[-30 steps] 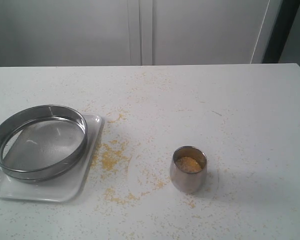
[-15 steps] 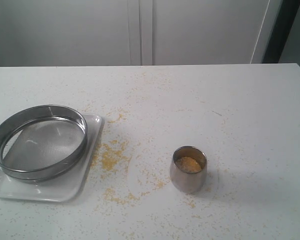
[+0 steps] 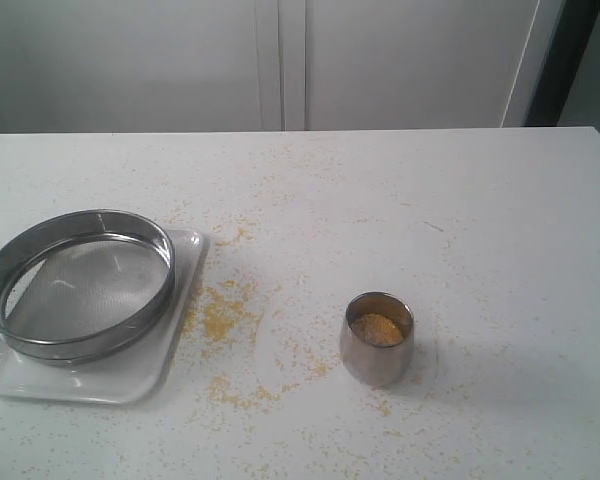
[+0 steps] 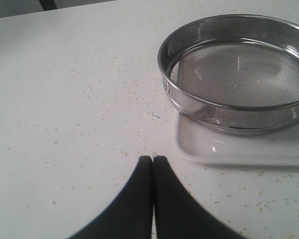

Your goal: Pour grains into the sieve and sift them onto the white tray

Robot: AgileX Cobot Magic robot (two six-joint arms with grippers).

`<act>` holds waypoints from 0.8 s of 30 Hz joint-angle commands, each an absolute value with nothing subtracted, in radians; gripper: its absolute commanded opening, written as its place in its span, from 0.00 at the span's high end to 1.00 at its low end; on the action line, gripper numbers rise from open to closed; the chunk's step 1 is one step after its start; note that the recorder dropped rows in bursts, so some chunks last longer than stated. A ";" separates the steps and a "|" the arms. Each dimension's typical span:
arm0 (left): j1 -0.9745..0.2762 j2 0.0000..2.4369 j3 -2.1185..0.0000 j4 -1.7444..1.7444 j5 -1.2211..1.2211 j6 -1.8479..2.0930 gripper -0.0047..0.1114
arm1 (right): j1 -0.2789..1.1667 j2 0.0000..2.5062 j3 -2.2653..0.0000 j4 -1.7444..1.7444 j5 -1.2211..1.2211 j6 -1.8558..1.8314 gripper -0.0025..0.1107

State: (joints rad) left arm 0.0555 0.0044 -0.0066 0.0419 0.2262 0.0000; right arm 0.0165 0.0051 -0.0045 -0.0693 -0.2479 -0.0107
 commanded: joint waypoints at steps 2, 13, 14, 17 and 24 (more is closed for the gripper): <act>0.057 0.000 0.000 0.032 0.226 0.000 0.96 | 0.011 0.098 0.000 -0.075 -0.283 -0.025 0.98; 0.057 0.000 0.000 0.032 0.226 0.000 0.96 | 0.011 0.492 0.000 -0.075 -0.490 -0.025 0.98; 0.057 0.000 0.000 0.032 0.226 0.000 0.96 | 0.011 0.522 0.000 -0.075 -0.509 -0.025 0.98; 0.057 0.000 0.000 0.032 0.226 0.000 0.96 | 0.011 0.636 0.000 -0.075 -0.532 -0.025 0.98; 0.057 0.000 0.000 0.032 0.226 0.000 0.96 | 0.011 0.882 0.000 -0.096 -0.685 -0.023 0.98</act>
State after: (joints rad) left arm 0.0555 0.0044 -0.0066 0.0419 0.2262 0.0000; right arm 0.0165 0.8011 -0.0045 -0.0769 -0.6057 -0.0148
